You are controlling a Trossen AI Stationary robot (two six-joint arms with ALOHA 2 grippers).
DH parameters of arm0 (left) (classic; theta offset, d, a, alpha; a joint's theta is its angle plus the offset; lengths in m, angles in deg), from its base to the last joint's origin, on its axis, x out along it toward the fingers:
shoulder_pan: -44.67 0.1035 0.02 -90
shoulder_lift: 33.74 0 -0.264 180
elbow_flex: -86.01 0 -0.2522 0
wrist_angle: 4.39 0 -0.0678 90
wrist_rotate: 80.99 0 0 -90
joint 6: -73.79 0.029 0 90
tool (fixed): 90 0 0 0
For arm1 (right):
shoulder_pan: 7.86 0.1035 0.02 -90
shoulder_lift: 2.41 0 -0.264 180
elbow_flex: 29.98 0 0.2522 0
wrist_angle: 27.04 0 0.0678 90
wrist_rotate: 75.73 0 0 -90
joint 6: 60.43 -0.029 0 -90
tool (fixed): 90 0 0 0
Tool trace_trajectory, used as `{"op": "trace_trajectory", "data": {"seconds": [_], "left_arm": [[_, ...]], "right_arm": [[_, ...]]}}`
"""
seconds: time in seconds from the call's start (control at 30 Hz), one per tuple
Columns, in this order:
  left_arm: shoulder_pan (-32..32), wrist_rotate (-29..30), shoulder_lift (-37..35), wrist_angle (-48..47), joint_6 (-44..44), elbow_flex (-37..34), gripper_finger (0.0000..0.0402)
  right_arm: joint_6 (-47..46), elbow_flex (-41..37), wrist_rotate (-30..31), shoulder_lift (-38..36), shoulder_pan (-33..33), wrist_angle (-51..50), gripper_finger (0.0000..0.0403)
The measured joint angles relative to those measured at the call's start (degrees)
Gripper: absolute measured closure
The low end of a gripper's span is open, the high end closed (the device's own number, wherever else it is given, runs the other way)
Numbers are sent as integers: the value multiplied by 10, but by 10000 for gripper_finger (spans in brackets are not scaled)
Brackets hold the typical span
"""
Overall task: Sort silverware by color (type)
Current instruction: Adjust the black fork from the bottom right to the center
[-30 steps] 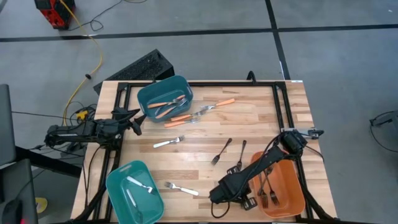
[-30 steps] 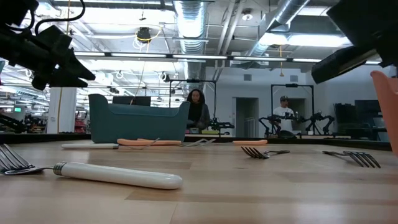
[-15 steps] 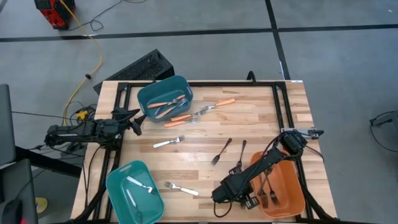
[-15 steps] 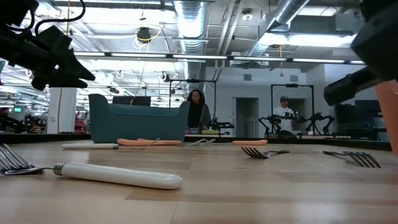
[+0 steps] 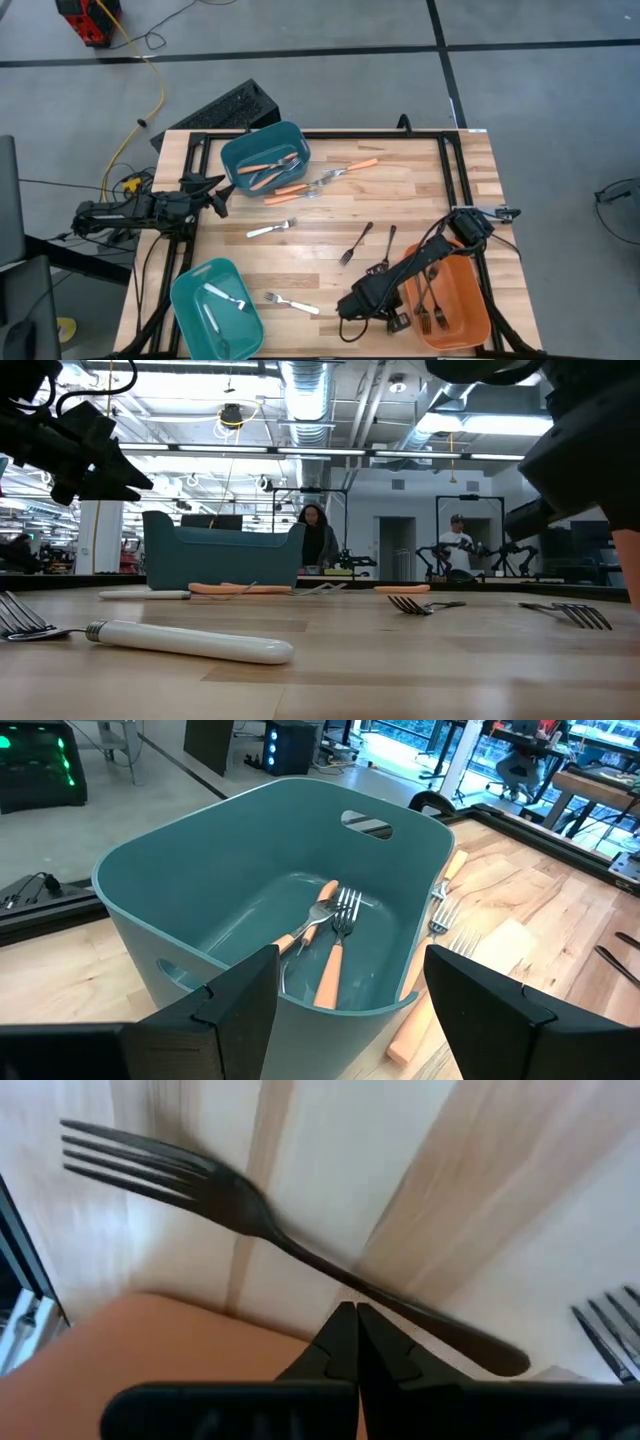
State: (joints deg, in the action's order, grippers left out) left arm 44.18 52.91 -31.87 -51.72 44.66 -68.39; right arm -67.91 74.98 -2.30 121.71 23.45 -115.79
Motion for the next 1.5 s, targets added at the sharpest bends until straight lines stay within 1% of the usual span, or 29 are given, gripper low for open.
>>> {"op": "trace_trajectory", "data": {"seconds": [0.17,0.23,0.33,0.43,0.57,0.83,1.07,1.2,1.4,1.5], "left_arm": [[0,0,0,0,0,0,167],[0,0,0,0,0,0,167],[0,-1,0,0,0,0,167],[0,0,0,0,0,0,167],[0,4,0,0,0,0,167],[0,4,0,0,0,0,167],[0,4,0,-1,0,0,167],[0,5,0,-1,0,0,167],[0,18,0,0,0,0,167],[0,18,0,0,1,0,167]], "right_arm": [[-2,-9,2,0,5,54,386],[-3,-9,2,0,6,61,386],[-19,-9,2,0,5,51,386],[-26,-9,1,0,4,17,386],[-26,-10,-14,0,4,-18,386],[-31,-8,-14,9,5,49,386],[-32,-9,-51,34,10,13,386],[-32,-9,-49,34,10,14,386],[-25,0,-13,35,8,33,386],[-26,9,-5,34,4,34,386]]}}
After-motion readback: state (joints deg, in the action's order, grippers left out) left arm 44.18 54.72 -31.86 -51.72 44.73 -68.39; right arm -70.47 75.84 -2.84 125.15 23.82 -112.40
